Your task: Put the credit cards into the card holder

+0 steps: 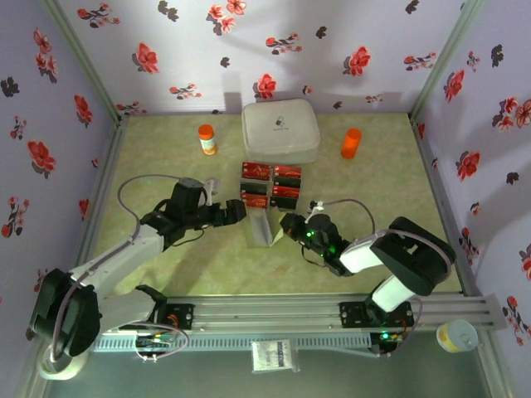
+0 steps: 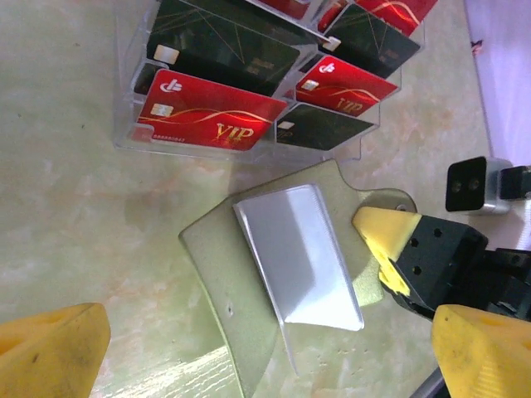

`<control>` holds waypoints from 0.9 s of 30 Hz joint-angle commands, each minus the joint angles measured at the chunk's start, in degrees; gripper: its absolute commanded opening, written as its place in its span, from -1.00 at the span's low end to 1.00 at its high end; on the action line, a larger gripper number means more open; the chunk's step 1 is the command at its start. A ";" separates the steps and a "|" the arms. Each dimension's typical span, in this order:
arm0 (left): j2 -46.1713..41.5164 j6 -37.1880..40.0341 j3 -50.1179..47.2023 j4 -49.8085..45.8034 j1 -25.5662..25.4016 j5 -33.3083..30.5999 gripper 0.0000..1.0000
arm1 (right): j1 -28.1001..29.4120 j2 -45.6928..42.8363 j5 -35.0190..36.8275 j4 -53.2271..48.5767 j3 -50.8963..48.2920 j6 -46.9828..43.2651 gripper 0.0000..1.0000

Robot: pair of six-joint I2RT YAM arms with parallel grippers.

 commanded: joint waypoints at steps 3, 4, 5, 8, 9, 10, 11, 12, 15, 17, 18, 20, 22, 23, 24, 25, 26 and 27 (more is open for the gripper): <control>1.40 2.45 4.17 -8.17 -4.49 -11.08 0.99 | 2.49 -2.87 4.65 -2.55 -0.60 0.03 -1.00; 2.17 2.42 4.58 -8.94 -5.11 -12.17 0.99 | 2.60 -2.92 5.03 -2.71 -0.83 0.04 -1.00; 2.96 2.50 4.93 -9.29 -5.64 -12.91 0.99 | 2.73 -2.88 5.32 -2.68 -0.99 0.33 -1.00; 5.35 2.27 5.59 -9.75 -6.83 -13.96 0.99 | 3.18 -2.53 6.58 -2.75 -1.59 0.94 -1.00; 6.25 2.16 5.94 -10.15 -7.09 -14.42 0.99 | 3.42 -2.49 7.25 -2.92 -1.96 1.20 -1.00; 7.05 2.07 6.26 -10.54 -7.46 -14.95 0.99 | 3.57 -2.20 7.86 -2.87 -2.38 1.45 -1.00; 7.62 2.01 6.33 -10.43 -7.93 -15.57 1.00 | 3.61 -2.07 8.43 -2.66 -2.98 1.73 -1.00; 8.02 1.71 6.13 -9.99 -8.23 -15.96 0.99 | 3.70 -1.89 8.82 -2.35 -3.64 2.02 -1.00; 9.39 0.92 5.93 -9.95 -8.28 -16.86 1.00 | 3.98 -1.46 9.77 -1.45 -5.47 3.02 -1.00; 10.36 0.44 6.02 -9.82 -8.30 -16.93 0.99 | 4.33 -1.59 10.49 -1.62 -6.25 3.79 -1.00; 10.73 0.37 6.03 -9.73 -8.37 -16.97 1.00 | 4.56 -1.54 10.70 -2.15 -6.57 4.02 -1.00; 11.16 0.18 5.95 -9.43 -8.37 -16.97 0.99 | 5.07 -1.52 11.24 -2.91 -6.89 4.22 -1.00; 11.03 -0.35 5.60 -9.10 -8.38 -17.16 1.00 | 5.46 -1.37 11.56 -3.49 -6.98 4.22 -1.00; 10.76 -0.74 5.22 -8.81 -8.38 -17.55 1.00 | 5.59 -1.20 11.53 -3.72 -6.83 4.23 -1.00; 10.45 -1.15 4.78 -8.49 -8.36 -17.94 1.00 | 5.64 -1.10 11.61 -4.30 -6.74 4.25 -1.00; 10.15 -1.34 4.40 -8.27 -8.36 -18.31 1.00 | 5.70 -1.01 11.69 -4.75 -6.69 4.34 -1.00; 9.92 -1.51 4.05 -8.08 -8.41 -18.59 1.00 | 5.71 -0.93 11.73 -5.00 -6.75 4.42 -1.00; 9.79 -1.54 3.76 -8.00 -8.36 -18.77 1.00 | 5.71 -0.72 11.66 -5.03 -6.80 4.36 -1.00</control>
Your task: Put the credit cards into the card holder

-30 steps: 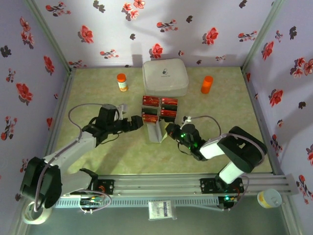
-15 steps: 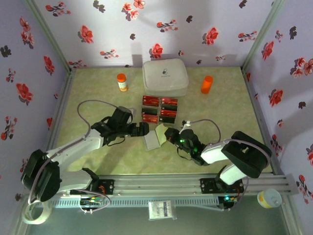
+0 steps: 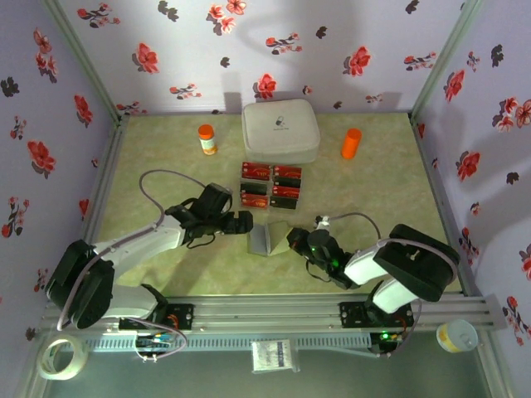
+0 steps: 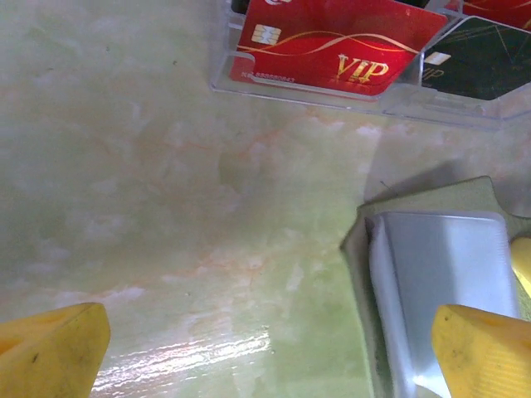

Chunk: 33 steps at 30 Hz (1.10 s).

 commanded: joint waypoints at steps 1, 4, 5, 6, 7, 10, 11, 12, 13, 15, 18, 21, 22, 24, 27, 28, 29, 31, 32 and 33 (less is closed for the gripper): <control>-1.06 -1.52 -1.06 0.07 -0.30 -2.27 1.00 | 0.61 1.03 1.87 -2.19 -0.41 1.04 -1.00; -1.01 -1.53 -1.53 0.81 -0.30 -2.17 1.00 | 0.59 1.29 1.75 -2.52 -0.33 1.12 -1.00; -0.99 -1.52 -1.72 1.17 -0.30 -1.97 1.00 | 0.53 1.29 1.77 -2.63 -0.34 1.17 -1.00; -0.94 -1.56 -1.74 1.37 -0.30 -1.74 1.00 | 0.59 1.32 1.73 -2.95 -0.34 1.13 -1.00; -0.91 -1.50 -1.69 1.74 -0.30 -1.37 0.99 | 0.56 1.42 1.80 -3.00 -0.34 1.17 -1.00; -1.07 -1.48 -1.13 2.42 -0.30 -0.46 0.99 | 0.65 1.83 1.84 -2.50 -0.51 1.40 -1.00; -1.33 -1.44 -0.84 2.71 -0.39 -0.18 1.00 | 0.68 1.83 1.75 -2.30 -0.50 1.40 -1.00; -1.75 -1.68 -0.60 3.13 -0.38 0.23 1.00 | 0.63 1.93 1.59 -2.21 -0.44 1.40 -1.00; -2.08 -1.86 -0.34 3.54 -0.47 0.63 0.99 | 0.67 2.01 1.46 -2.13 -0.44 1.45 -1.00; -2.65 -1.87 0.73 3.93 -0.86 1.45 1.00 | 0.68 2.01 1.31 -1.87 -0.29 1.46 -1.00; -1.44 -1.13 3.71 3.23 -1.76 2.36 0.99 | 0.78 2.11 1.08 -1.77 0.00 1.42 -1.00; 1.74 0.04 7.59 1.43 -3.33 2.16 0.99 | 0.81 2.08 0.91 -1.72 0.26 1.30 -1.00; 2.83 0.36 8.68 1.13 -3.85 2.12 1.00 | 0.96 2.06 0.91 -1.69 0.36 1.29 -1.00; 5.49 1.23 11.42 0.06 -5.03 1.77 0.99 | 1.09 1.97 0.84 -1.69 0.62 1.33 -1.00; 9.82 2.83 16.49 -3.92 -6.80 0.24 1.00 | 1.21 1.99 0.81 -1.56 0.89 1.23 -1.00; 11.14 3.21 17.93 -5.20 -7.28 -0.26 0.99 | 1.24 1.95 0.83 -1.59 0.98 1.20 -1.00; 12.52 3.65 19.46 -6.49 -7.99 -0.67 1.00 | 1.34 1.92 0.75 -1.54 0.99 1.21 -1.00; 14.81 4.54 22.09 -8.83 -9.17 -1.84 1.00 | 1.42 1.82 0.69 -1.43 0.97 1.20 -1.00; 15.94 4.86 23.44 -10.21 -9.89 -2.52 1.00 | 1.49 1.75 0.75 -1.50 1.05 1.13 -1.00; 17.03 5.05 24.72 -11.49 -10.42 -3.11 1.00 | 1.45 1.78 0.80 -1.51 0.97 1.19 -1.00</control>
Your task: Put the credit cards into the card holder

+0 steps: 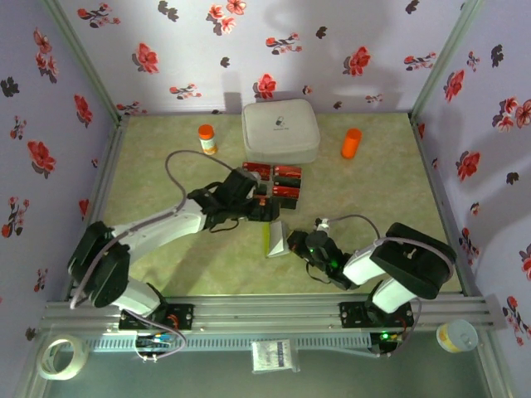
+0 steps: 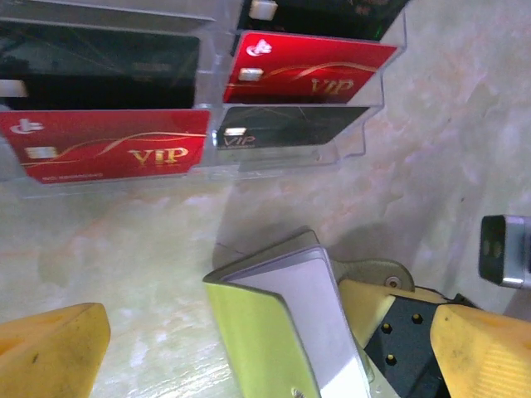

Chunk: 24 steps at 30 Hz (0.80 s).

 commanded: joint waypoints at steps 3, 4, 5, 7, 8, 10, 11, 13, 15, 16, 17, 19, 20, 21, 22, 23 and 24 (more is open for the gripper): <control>5.18 3.04 6.66 -9.95 -2.85 -4.90 1.00 | 0.72 0.39 0.74 0.07 0.75 0.19 -1.00; 6.01 3.05 7.33 -10.73 -3.21 -5.44 0.99 | 0.84 0.42 0.83 0.08 0.72 0.13 -1.00; 6.92 3.12 8.06 -11.37 -3.57 -5.90 1.00 | 0.83 0.49 0.82 0.15 0.66 0.13 -1.00; 8.42 3.18 9.46 -12.72 -4.15 -6.50 1.00 | 0.87 0.56 0.81 0.26 0.66 0.14 -1.00; 9.29 3.21 10.22 -13.31 -4.43 -6.86 1.00 | 0.94 0.58 0.82 0.27 0.66 0.15 -1.00; 10.69 3.13 11.47 -14.40 -5.06 -7.64 0.99 | 0.93 0.72 0.82 0.35 0.69 0.13 -1.00; 11.38 3.24 12.09 -14.89 -5.40 -8.13 0.99 | 0.97 0.65 0.77 0.35 0.66 0.15 -1.00; 12.67 3.52 13.30 -15.83 -6.04 -8.98 1.00 | 1.05 0.68 0.82 0.53 0.66 0.18 -1.00; 14.13 3.85 14.52 -17.04 -6.66 -10.20 0.99 | 1.12 0.74 0.92 0.62 0.73 0.18 -1.00; 14.67 4.03 15.07 -17.63 -6.96 -10.84 0.99 | 1.10 0.74 0.88 0.61 0.67 0.24 -1.00; 15.31 4.26 15.54 -18.21 -7.24 -11.61 1.00 | 1.10 0.74 0.88 0.62 0.66 0.22 -1.00; 16.32 4.80 16.28 -18.79 -7.64 -12.45 1.00 | 1.07 0.79 0.98 0.67 0.67 0.25 -1.00; 16.87 4.89 16.62 -18.94 -7.75 -12.77 1.00 | 1.18 0.89 0.93 0.66 0.66 0.28 -1.00; 17.39 4.91 17.00 -19.35 -7.81 -13.03 1.00 | 1.16 0.87 0.99 0.64 0.66 0.26 -1.00; 17.79 4.98 17.31 -19.50 -7.89 -13.31 0.99 | 1.16 0.97 1.05 0.62 0.66 0.29 -1.00; 18.21 5.12 17.52 -19.77 -7.90 -13.55 1.00 | 1.21 0.99 1.07 0.70 0.60 0.33 -1.00; 18.55 5.23 17.62 -19.87 -7.90 -13.60 1.00 | 1.23 1.02 1.12 0.79 0.53 0.39 -1.00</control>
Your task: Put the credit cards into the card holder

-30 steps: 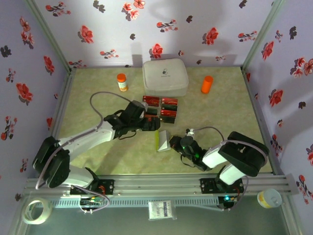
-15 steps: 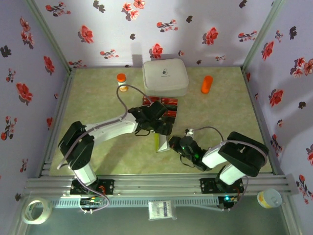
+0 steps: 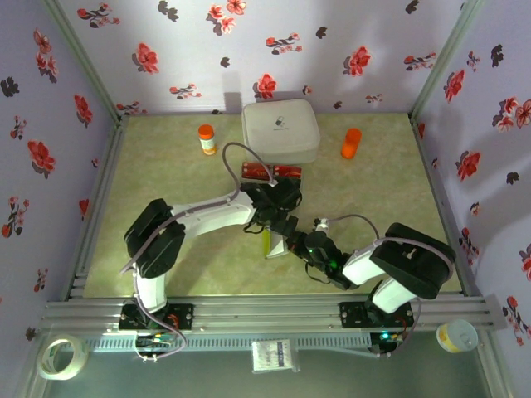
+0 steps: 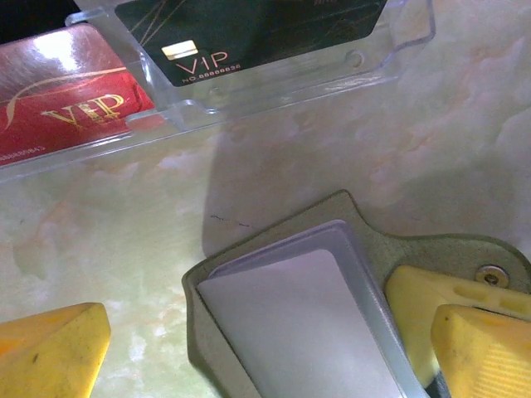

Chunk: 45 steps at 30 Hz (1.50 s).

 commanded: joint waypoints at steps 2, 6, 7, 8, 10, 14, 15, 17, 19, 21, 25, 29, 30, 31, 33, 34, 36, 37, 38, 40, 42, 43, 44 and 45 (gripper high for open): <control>1.87 1.74 1.76 -3.32 -0.36 -3.09 1.00 | 0.78 0.88 1.13 0.84 0.34 0.45 -1.00; 2.06 1.76 1.08 -3.62 -0.43 -3.80 1.00 | 0.81 1.10 1.34 0.97 0.13 0.58 -1.00; 2.02 1.75 0.82 -3.61 -0.41 -3.91 1.00 | 0.83 1.11 1.34 1.14 0.07 0.64 -1.00; 2.00 1.81 0.54 -3.69 -0.40 -4.08 1.00 | 0.80 1.14 1.47 1.23 -0.01 0.70 -1.00; 1.58 1.58 0.07 -3.72 -0.38 -4.79 1.00 | 0.87 1.23 1.59 1.53 -0.15 0.83 -1.00; 0.30 1.33 -0.96 -3.53 -0.30 -5.95 1.00 | 0.80 1.55 1.78 1.75 -0.42 1.05 -1.00; 0.18 1.38 -1.05 -3.60 -0.30 -6.20 1.00 | 0.80 1.67 1.82 1.92 -0.54 1.06 -1.00; -0.18 1.40 -1.19 -3.95 -0.32 -6.84 0.99 | 0.84 1.81 2.06 2.18 -0.71 1.37 -1.00; -0.90 1.49 -1.56 -4.09 -0.28 -7.37 1.00 | 0.88 1.84 2.20 2.35 -0.90 1.57 -1.00; -1.81 1.49 -2.00 -4.22 -0.21 -7.98 1.00 | 0.80 1.98 2.40 2.64 -1.07 1.75 -1.00; -4.06 1.25 -3.28 -4.16 0.08 -8.91 1.00 | 0.81 2.11 2.75 2.64 -1.11 2.10 -1.00; -7.04 0.96 -5.37 -3.58 0.75 -9.34 1.00 | 0.81 2.22 3.14 2.56 -1.29 2.45 -1.00; -7.81 0.90 -6.06 -3.37 0.91 -9.38 1.00 | 0.83 2.20 3.24 2.55 -1.41 2.52 -1.00; -8.42 0.75 -6.74 -3.18 1.08 -9.35 1.00 | 0.82 2.23 3.31 2.58 -1.40 2.59 -1.00; -10.05 0.57 -8.45 -2.44 1.43 -9.41 1.00 | 0.81 2.19 3.43 2.56 -1.52 2.78 -1.00; -10.73 0.47 -9.26 -2.14 1.61 -9.35 1.00 | 0.86 2.28 3.51 2.51 -1.52 2.88 -1.00; -12.37 0.35 -11.19 -1.32 1.99 -9.36 1.00 | 0.80 2.19 3.66 2.46 -1.61 2.98 -1.00; -13.05 0.26 -11.98 -1.01 2.16 -9.39 1.00 | 0.86 2.20 3.78 2.38 -1.64 3.06 -1.00; -13.80 0.26 -12.84 -0.77 2.40 -9.30 1.00 | 0.85 2.24 3.80 2.30 -1.69 3.14 -1.00; -14.64 0.31 -14.32 -0.45 2.71 -9.26 1.00 | 0.86 2.20 3.91 2.29 -1.69 3.30 -1.00; -15.39 0.38 -15.85 0.10 3.01 -9.26 0.99 | 0.80 2.28 3.98 2.10 -1.61 3.48 -1.00; -15.75 0.35 -16.66 0.52 3.13 -9.17 1.00 | 0.86 2.37 3.98 2.06 -1.56 3.56 -1.00; -16.00 0.34 -17.37 0.94 3.23 -9.23 1.00 | 0.93 2.37 4.05 2.09 -1.60 3.65 -1.00; -16.22 0.43 -18.39 1.47 3.32 -9.17 1.00 | 0.90 2.52 4.10 2.13 -1.56 3.73 -1.00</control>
